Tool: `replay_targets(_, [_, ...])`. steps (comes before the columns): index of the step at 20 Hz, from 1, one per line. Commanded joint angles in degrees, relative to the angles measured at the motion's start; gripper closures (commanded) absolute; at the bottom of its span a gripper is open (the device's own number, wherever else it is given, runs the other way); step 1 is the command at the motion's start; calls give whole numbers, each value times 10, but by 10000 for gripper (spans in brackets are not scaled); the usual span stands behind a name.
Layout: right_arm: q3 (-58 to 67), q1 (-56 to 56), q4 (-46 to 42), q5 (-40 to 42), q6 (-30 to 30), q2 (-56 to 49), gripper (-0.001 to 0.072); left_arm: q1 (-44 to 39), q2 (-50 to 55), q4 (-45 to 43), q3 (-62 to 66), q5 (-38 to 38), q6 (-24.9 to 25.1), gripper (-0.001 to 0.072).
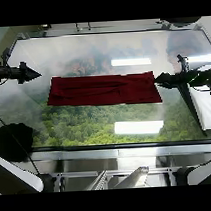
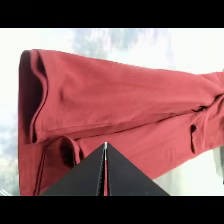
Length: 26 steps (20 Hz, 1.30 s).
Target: Fold the shirts.
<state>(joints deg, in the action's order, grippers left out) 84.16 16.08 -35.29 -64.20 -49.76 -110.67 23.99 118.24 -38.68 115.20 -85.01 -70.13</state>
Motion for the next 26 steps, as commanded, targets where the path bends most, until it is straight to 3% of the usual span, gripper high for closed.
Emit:
replay_targets(1, [2, -30, -7, -5, -15, -12, 67, -33, -5, 2, 0, 2, 4, 707])
replay_targets(4, [2, -54, 9, -1, -15, -26, 83, -80, -4, 1, 0, 8, 17, 707])
replay_targets(5, [2, -57, 21, 0, -15, -30, 304, -98, -4, -5, 0, 11, 17, 707])
replay_targets(6, [2, -59, 30, 7, -15, -32, 600, -115, -4, -13, 0, 12, 19, 707])
replay_targets(7, [2, -59, 33, 14, -15, -32, 695, -134, -2, -19, 0, 13, 22, 707])
replay_targets(12, [17, -58, 34, -4, -22, -22, 696, -244, 38, -37, -1, 47, 21, 707])
replay_targets(17, [19, -58, 41, -61, -44, 25, 696, -371, 105, -38, 0, 173, 12, 708])
replay_targets(24, [19, -63, 179, -120, -43, 166, 696, -474, 127, -38, 9, 277, 9, 708])
replay_targets(26, [20, -68, 222, -123, -43, 191, 696, -499, 146, -35, 29, 280, -23, 707])
